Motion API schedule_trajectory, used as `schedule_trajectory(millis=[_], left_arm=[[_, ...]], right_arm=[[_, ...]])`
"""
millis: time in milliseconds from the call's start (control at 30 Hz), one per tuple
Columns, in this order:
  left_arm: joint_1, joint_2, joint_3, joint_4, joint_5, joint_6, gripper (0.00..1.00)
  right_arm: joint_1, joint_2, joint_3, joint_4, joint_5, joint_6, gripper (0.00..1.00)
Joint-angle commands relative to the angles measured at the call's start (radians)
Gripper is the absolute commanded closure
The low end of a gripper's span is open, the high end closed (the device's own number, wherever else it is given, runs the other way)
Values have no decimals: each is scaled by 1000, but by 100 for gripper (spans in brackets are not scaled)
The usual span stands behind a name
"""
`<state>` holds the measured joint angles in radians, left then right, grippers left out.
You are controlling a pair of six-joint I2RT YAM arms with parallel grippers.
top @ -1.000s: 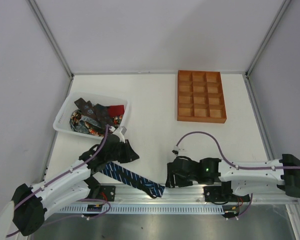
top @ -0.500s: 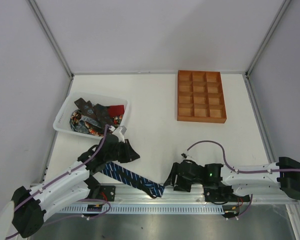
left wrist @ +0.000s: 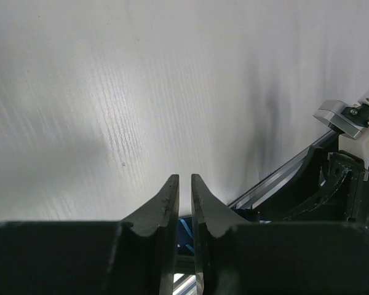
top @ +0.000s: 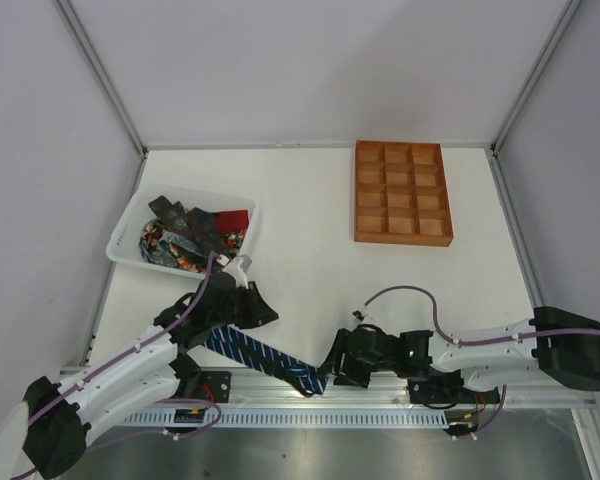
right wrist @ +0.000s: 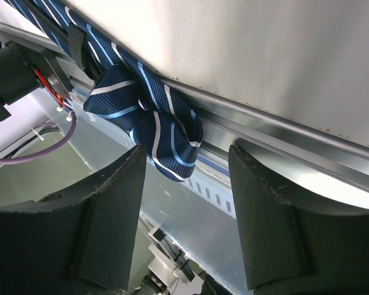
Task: Roll the ties
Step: Roll the tie
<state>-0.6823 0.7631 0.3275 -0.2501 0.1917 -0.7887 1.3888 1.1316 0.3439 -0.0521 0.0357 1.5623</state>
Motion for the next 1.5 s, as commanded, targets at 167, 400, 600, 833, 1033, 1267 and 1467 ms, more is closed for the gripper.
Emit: schedule_trajectory(millis=[167,400,600,833,1033,1267,1467], left_arm=[[-2,-44,5,-12,8,-17,81],[-2,-42,7,-21,0,-15,81],[-2,-41,18,-34,-11,-9,81],[0,-31,45,-41,-35,-1,80],[-2,13,53,-9,-24,5,81],[0,106,47,75,18,20,75],[-2,205,67,78,17,29,74]], right_arm=[[6,82,40,89,-16,-8,47],[-25,77,49,104,-23,-62,59],[-95,57,112,8,-26,-215,84],[-180,88,240,-143,16,-484,100],[-370,74,250,-235,24,-732,100],[-600,91,176,-155,-224,-901,89],[-625,70,182,-156,-244,-918,64]])
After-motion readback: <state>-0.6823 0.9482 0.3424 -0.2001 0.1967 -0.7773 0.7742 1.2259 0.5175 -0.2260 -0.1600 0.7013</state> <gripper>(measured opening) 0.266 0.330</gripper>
